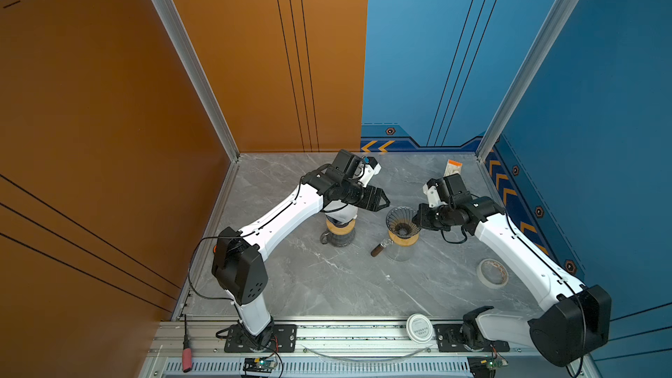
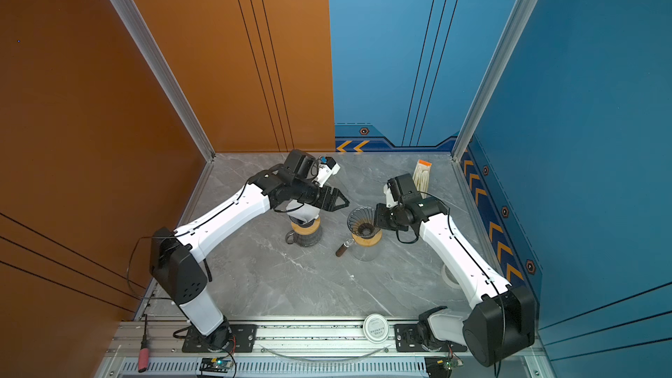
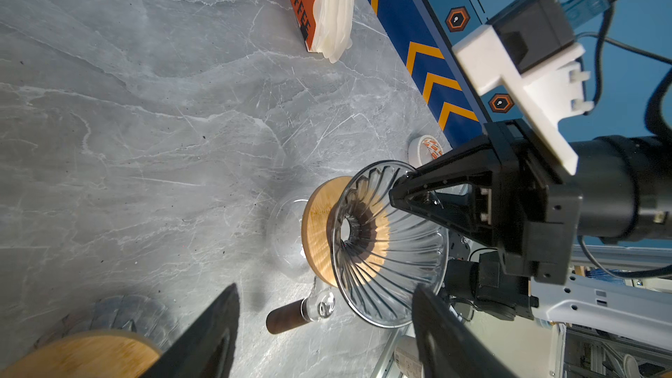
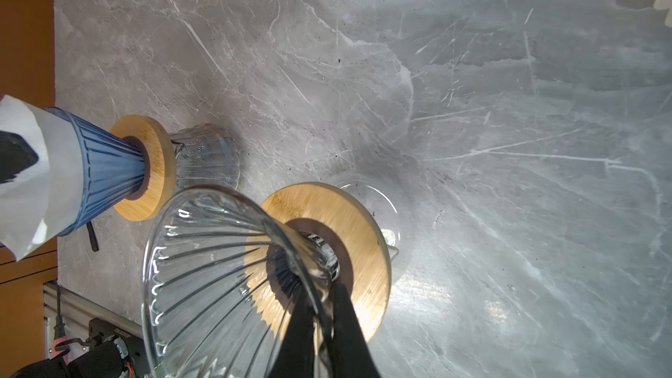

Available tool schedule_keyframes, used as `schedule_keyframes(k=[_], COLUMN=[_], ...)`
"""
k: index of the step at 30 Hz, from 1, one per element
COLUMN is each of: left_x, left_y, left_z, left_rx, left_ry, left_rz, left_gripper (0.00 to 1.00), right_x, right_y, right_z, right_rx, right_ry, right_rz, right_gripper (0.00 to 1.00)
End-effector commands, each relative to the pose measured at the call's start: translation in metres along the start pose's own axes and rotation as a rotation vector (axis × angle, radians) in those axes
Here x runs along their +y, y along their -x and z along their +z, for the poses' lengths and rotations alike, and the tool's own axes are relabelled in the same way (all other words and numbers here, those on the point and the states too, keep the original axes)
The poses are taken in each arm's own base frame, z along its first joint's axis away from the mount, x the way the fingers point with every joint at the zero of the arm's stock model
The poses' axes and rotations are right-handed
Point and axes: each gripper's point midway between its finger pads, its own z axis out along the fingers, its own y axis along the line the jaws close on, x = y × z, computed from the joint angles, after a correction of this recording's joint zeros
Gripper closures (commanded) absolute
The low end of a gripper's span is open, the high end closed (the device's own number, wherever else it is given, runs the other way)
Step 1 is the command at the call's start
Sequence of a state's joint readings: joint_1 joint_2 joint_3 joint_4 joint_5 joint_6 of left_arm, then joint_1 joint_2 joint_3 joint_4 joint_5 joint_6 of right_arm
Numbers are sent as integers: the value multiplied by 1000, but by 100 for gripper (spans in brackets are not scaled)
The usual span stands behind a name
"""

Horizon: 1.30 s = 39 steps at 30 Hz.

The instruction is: Place the coffee filter in the dripper

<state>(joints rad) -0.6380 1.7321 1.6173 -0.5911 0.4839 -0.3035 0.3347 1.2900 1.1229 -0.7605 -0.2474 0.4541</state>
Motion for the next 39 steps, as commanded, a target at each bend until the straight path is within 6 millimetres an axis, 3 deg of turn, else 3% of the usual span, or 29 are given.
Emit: schedule_keyframes(k=[1, 11, 17, 24, 32, 39], left_x=[-6, -2, -6, -10, -9, -6], left_y=[7, 16, 19, 16, 5, -6], left_z=[-9, -11, -9, 2, 20, 33], left_rx=[-19, -33, -34, -5, 41, 87], left_ry=[-27, -27, -28, -27, -17, 1], left_rz=[29, 35, 44, 42, 5, 0], left_gripper=[24, 24, 25, 26, 34, 41], right_x=[-6, 3, 9, 9, -4, -4], right_y=[7, 30, 35, 35, 28, 21], right_z=[11, 14, 11, -4, -10, -8], right_rx=[-38, -147, -142, -106, 17, 84], right_ry=[-7, 62, 89, 73, 41, 53], right_rz=[26, 22, 18, -5, 14, -8], right_gripper=[92, 92, 88, 74, 74, 74])
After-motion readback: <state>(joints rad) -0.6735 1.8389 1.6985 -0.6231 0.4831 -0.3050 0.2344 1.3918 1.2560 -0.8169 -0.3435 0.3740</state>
